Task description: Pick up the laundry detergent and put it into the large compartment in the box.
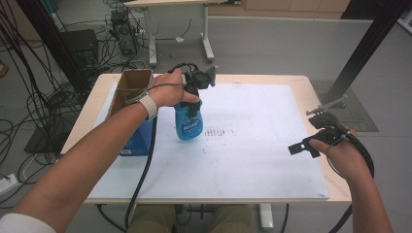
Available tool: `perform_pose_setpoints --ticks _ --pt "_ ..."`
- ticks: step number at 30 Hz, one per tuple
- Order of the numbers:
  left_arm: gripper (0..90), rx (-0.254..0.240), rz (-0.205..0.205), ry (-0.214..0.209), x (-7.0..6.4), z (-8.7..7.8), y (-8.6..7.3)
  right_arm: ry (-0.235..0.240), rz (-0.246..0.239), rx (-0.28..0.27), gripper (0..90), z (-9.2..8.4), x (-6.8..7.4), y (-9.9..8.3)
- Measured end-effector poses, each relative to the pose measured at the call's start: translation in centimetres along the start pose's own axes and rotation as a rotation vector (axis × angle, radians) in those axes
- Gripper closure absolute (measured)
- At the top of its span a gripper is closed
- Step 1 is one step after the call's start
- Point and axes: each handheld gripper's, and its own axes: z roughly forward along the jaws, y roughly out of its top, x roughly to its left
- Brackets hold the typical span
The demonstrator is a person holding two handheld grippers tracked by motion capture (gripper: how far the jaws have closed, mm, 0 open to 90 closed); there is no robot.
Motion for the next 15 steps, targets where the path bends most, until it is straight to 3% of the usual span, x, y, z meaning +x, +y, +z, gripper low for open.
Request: perform_pose_setpoints --ticks 7,15 --pt "38.3 0.013 -0.05 0.004 -0.3 -0.6 -0.1 0.003 -0.009 -0.005 8.0 -0.1 0.2 -0.1" --pt "38.3 -0.017 -0.102 0.004 -0.5 -1.4 -1.0 0.004 -0.013 -0.005 8.0 -0.2 0.4 -0.2"
